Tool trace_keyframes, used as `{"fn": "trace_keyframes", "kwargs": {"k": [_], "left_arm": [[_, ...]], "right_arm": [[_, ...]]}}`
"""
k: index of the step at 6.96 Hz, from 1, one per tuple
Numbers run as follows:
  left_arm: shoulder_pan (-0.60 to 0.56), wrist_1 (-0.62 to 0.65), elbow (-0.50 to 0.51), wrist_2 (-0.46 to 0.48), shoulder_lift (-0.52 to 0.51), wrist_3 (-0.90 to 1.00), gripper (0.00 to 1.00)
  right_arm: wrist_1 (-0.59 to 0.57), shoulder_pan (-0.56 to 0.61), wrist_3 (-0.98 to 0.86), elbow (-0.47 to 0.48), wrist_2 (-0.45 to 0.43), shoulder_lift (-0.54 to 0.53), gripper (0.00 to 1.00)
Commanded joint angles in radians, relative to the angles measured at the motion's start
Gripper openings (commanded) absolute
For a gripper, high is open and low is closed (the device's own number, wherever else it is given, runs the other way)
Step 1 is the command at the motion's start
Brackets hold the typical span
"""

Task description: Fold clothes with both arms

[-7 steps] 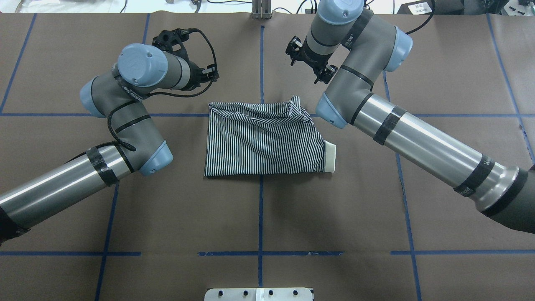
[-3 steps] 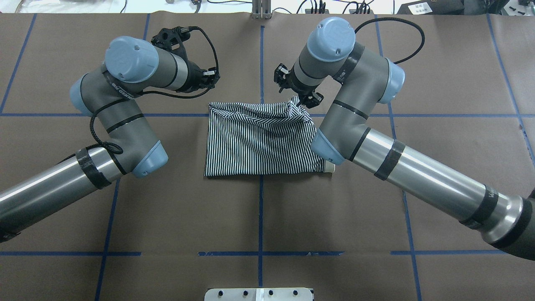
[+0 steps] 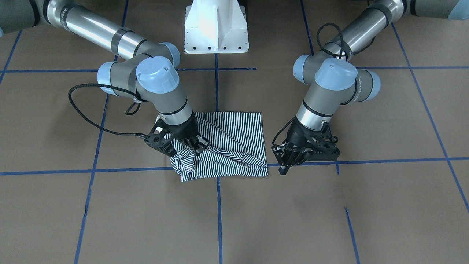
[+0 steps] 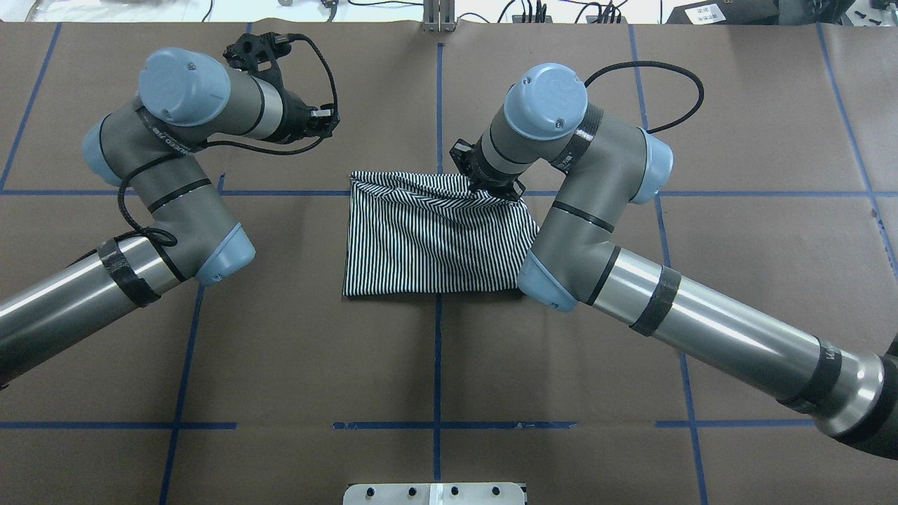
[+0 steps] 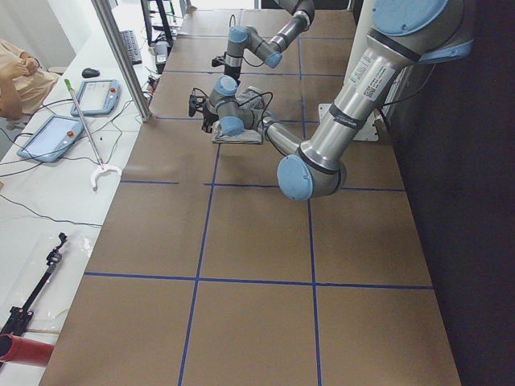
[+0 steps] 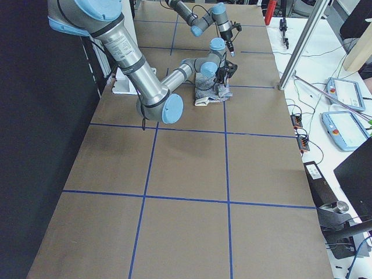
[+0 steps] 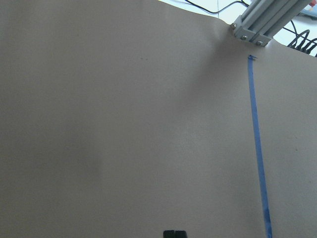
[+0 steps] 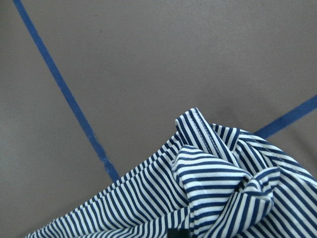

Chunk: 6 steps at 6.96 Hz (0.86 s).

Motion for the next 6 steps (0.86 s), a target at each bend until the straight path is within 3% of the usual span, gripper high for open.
{"fn": "trace_keyframes", "kwargs": {"k": [1, 2, 5, 6], "left_arm": [[-0.006, -0.003, -0.001, -0.006, 0.003, 0.005, 0.0], [-0.006, -0.003, -0.001, -0.006, 0.003, 0.005, 0.0], [-0.006, -0.001, -0.001, -0.008, 0.003, 0.004, 0.0], [-0.006, -0.001, -0.001, -0.008, 0.003, 0.004, 0.0]], "right_arm": [[-0.048, -0.033, 0.001, 0.045, -0.012, -0.006, 0.0], [-0.048, -0.095, -0.007, 0.037, -0.087, -0.027, 0.0], [-0.05, -0.076, -0.056, 0.011, -0.109, -0.023, 0.0], [-0.042, -0.041, -0.087, -0.049, -0.108, -0.009, 0.0]]}}
